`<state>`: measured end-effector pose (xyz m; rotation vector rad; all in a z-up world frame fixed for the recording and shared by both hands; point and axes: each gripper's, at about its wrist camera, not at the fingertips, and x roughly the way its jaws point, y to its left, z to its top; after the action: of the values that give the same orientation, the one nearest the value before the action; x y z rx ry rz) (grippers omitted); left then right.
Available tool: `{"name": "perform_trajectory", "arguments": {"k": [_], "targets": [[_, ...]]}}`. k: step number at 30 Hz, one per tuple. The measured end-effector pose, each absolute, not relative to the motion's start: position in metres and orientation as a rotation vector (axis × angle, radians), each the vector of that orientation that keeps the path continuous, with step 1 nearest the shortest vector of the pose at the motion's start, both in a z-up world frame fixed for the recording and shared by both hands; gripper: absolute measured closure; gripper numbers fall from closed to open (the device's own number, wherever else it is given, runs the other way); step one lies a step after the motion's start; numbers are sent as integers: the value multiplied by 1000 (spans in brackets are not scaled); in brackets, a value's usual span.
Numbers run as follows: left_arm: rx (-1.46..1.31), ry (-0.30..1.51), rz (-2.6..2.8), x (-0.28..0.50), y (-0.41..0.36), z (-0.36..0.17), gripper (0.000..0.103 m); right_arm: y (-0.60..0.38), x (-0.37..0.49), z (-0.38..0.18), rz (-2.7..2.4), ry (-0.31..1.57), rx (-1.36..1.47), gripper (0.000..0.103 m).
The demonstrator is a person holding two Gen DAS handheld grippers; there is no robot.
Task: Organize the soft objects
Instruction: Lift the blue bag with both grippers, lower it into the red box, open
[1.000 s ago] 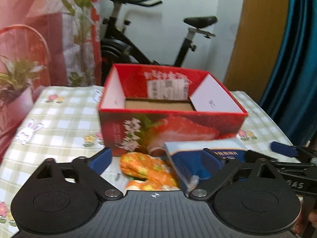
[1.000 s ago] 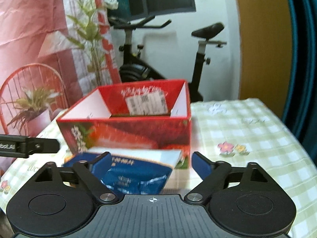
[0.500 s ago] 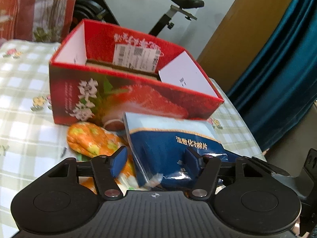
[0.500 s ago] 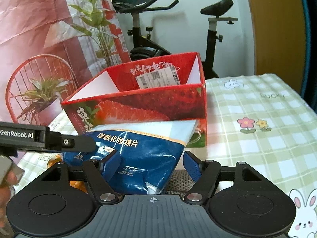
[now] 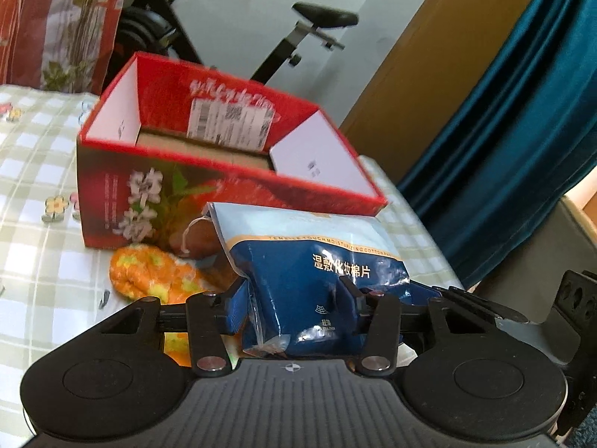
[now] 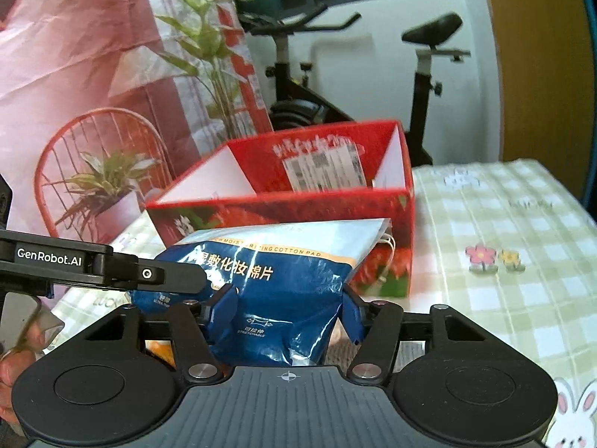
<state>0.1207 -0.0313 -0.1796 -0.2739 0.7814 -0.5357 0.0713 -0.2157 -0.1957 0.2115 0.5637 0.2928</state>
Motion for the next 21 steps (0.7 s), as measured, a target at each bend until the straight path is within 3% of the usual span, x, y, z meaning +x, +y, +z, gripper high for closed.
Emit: {"name": "perform_trajectory", "arguments": {"k": [14,21], "targets": [[-217,505,-511,143,-26,-98,45,-214,107,-103,391,340,69,48],[-217,563,-494,209,-28,-105,44,-213,182,-98,404,393,55,48]]}}
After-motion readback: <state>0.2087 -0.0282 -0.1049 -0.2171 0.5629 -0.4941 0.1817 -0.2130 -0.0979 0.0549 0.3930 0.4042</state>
